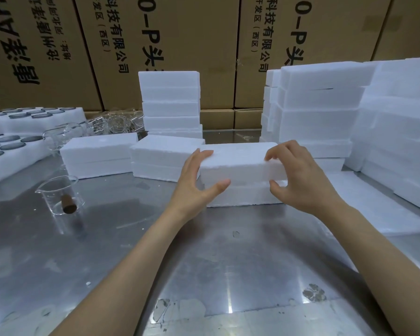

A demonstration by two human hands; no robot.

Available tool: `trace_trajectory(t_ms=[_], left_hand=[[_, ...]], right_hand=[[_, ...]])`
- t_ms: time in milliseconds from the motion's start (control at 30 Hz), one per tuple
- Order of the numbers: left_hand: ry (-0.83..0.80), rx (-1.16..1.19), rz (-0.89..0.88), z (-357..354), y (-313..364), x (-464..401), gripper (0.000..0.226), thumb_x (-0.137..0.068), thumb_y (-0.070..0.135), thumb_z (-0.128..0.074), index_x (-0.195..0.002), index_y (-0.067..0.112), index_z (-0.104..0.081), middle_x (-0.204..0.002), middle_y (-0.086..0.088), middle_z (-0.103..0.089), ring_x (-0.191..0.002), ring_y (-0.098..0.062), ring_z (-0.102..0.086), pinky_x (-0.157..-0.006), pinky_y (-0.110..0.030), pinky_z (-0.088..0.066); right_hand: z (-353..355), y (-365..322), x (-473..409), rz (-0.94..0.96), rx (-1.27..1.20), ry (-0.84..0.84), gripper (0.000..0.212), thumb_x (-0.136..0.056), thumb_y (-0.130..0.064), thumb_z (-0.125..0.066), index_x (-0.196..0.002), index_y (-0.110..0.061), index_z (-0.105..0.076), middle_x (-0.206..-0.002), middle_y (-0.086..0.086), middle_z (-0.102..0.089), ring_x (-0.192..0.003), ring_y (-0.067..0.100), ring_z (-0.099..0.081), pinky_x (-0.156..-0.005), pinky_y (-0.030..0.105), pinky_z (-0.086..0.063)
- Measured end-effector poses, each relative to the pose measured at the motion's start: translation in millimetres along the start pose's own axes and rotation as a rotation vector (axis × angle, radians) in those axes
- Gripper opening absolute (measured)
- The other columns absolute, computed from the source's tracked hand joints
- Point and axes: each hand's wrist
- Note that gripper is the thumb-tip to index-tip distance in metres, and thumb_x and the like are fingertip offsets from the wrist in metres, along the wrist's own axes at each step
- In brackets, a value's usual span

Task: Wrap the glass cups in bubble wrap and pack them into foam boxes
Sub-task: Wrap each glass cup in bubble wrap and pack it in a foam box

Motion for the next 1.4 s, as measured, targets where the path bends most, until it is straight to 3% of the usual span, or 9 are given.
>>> trace_trajectory(t_ms=[67, 233, 400, 567, 733, 967, 1167, 1333, 1400], left_hand=[[-0.01, -0.034, -0.007, -0.3, 0.4, -0.5, 0.06, -0.08, 0.041, -0.071, -0.131, 0.041, -0.04, -0.154, 0.012, -0.023, -0.138, -0.001, -0.024, -0.094, 0.005, -0.02], [-0.075, -0.014, 0.025, -3.0, 5.9, 0.6, 0.07, -0.072, 0.059, -0.057, -0.136, 0.038, -0.038, -0.156, 0.014, -0.015, -0.14, 0.0, -0.018, -0.108, -0.02, -0.021], [-0.033, 0.174, 0.103, -6.0, 8.1, -3.8, 0.059, -0.083, 0.061, -0.036, -0.138, 0.041, -0.033, -0.151, 0.02, -0.025, -0.137, 0.005, -0.02, -0.116, -0.027, -0.016], [-0.014, 0.348, 0.219, -9.8, 7.5, -8.8, 0.075, -0.079, 0.069, -0.029, -0.148, 0.042, -0.021, -0.154, 0.021, -0.022, -0.142, -0.002, -0.021, -0.121, -0.037, -0.013], [-0.036, 0.389, 0.225, -15.7, 7.0, -9.9, 0.07, -0.078, 0.07, -0.027, -0.144, 0.049, -0.014, -0.158, 0.017, -0.016, -0.145, -0.008, -0.019, -0.121, -0.042, -0.014], [0.001, 0.324, 0.328, -19.0, -3.8, -14.9, 0.061, -0.096, 0.062, -0.025, -0.151, 0.034, -0.024, -0.155, 0.014, -0.029, -0.143, -0.009, -0.026, -0.12, -0.04, -0.017], [-0.015, 0.217, 0.312, -17.1, -6.5, -15.3, 0.048, -0.105, 0.041, -0.02, -0.151, 0.031, -0.019, -0.145, 0.021, -0.024, -0.127, 0.007, -0.02, -0.098, -0.008, -0.013], [-0.017, 0.211, 0.316, -14.3, -3.5, -15.4, 0.047, -0.105, 0.04, -0.021, -0.151, 0.031, -0.021, -0.146, 0.019, -0.026, -0.125, 0.005, -0.023, -0.092, -0.005, -0.016], [0.006, 0.227, 0.311, -15.4, -2.4, -14.4, 0.048, -0.104, 0.041, -0.022, -0.15, 0.029, -0.024, -0.151, 0.017, -0.026, -0.131, 0.003, -0.025, -0.102, -0.01, -0.017]], right_hand=[[-1.4, 0.5, 0.3, -0.033, 0.008, -0.04, 0.046, -0.073, -0.016, -0.071, -0.108, -0.028, -0.044, -0.112, -0.005, -0.042, -0.096, 0.012, -0.036, -0.072, 0.032, -0.047], [-3.2, 2.6, 0.9, -0.106, -0.168, -0.032, 0.035, -0.076, -0.012, -0.066, -0.104, -0.026, -0.053, -0.105, -0.007, -0.046, -0.099, 0.015, -0.043, -0.081, 0.026, -0.035], [-8.9, 1.5, -6.6, -0.424, -0.498, 0.09, 0.019, -0.095, -0.027, -0.053, -0.111, -0.037, -0.052, -0.123, -0.014, -0.042, -0.112, 0.004, -0.038, -0.094, 0.024, -0.032], [-12.4, 4.4, -6.1, -0.604, -0.801, 0.031, 0.03, -0.098, -0.047, -0.039, -0.127, -0.042, -0.048, -0.128, -0.021, -0.044, -0.112, -0.003, -0.041, -0.099, 0.028, -0.035], [-19.6, 1.3, -8.9, -0.655, -0.727, -0.018, 0.042, -0.1, -0.047, -0.033, -0.14, -0.039, -0.038, -0.146, -0.013, -0.036, -0.13, 0.009, -0.034, -0.111, 0.041, -0.031], [-17.9, 0.8, -11.8, -0.693, -0.619, -0.013, 0.039, -0.098, -0.044, -0.035, -0.133, -0.033, -0.05, -0.14, -0.007, -0.047, -0.126, 0.018, -0.043, -0.106, 0.048, -0.039], [-18.9, -2.1, -7.8, -0.722, -0.637, -0.034, 0.041, -0.096, -0.042, -0.041, -0.136, -0.033, -0.041, -0.136, -0.005, -0.042, -0.114, 0.015, -0.043, -0.101, 0.044, -0.044], [-18.8, -3.7, -7.9, -0.774, -0.702, -0.066, 0.043, -0.096, -0.044, -0.041, -0.138, -0.036, -0.036, -0.122, -0.009, -0.035, -0.109, 0.015, -0.04, -0.089, 0.036, -0.042], [-19.2, -3.4, -7.3, -0.794, -0.762, -0.076, 0.042, -0.097, -0.044, -0.041, -0.138, -0.038, -0.035, -0.124, -0.008, -0.035, -0.11, 0.017, -0.042, -0.087, 0.035, -0.041]])
Point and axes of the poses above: each hand's wrist, its own x-axis away from the middle knuckle, its own z-axis out of the back of the hand, y = z × x
